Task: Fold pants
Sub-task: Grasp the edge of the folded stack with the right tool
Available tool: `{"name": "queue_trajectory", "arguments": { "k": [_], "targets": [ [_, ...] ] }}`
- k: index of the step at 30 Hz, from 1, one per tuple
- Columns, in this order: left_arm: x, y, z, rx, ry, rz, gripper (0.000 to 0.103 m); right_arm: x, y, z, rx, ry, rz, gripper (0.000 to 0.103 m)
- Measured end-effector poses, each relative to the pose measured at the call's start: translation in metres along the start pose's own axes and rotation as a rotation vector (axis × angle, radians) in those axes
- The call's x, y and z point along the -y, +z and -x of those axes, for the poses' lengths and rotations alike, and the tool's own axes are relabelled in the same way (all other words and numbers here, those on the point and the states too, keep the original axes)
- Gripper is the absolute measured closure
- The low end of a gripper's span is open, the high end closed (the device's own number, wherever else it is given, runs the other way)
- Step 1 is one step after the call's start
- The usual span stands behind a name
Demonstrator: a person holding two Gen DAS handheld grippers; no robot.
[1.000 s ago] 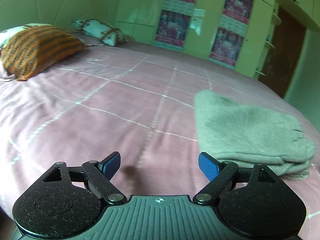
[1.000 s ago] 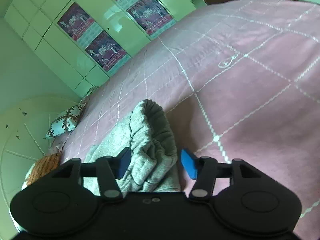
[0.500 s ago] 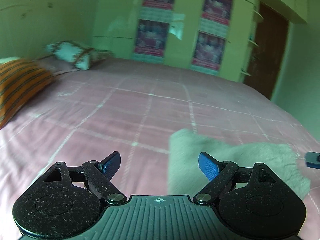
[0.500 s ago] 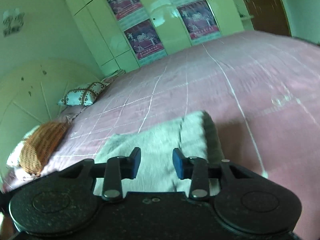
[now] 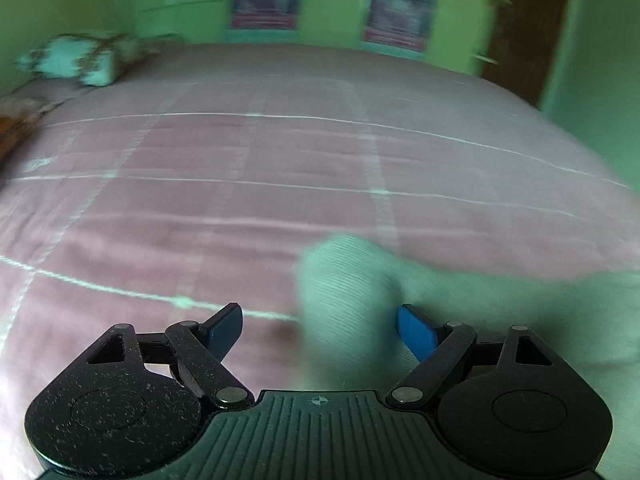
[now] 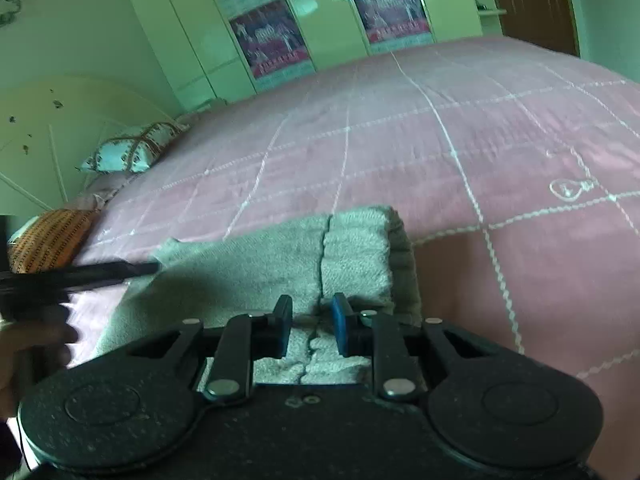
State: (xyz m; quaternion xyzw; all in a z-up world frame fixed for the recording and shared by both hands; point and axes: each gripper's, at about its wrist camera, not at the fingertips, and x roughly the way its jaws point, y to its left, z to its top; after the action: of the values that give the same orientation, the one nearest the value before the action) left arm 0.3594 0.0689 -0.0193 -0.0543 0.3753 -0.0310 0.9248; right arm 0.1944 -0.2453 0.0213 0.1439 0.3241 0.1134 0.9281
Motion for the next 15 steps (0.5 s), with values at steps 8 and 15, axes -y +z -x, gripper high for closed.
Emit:
{"name": "queue_trajectory", "arguments": {
  "k": [8, 15],
  "targets": [
    [-0.007, -0.006, 0.016, 0.102, -0.010, 0.062, 0.016, -0.010, 0.020, -0.009, 0.049, 0.005, 0.037, 0.082],
    [-0.006, -0.009, 0.022, 0.090, -0.010, 0.050, 0.016, -0.011, 0.028, -0.027, 0.009, -0.069, 0.018, 0.084]
  ]
}}
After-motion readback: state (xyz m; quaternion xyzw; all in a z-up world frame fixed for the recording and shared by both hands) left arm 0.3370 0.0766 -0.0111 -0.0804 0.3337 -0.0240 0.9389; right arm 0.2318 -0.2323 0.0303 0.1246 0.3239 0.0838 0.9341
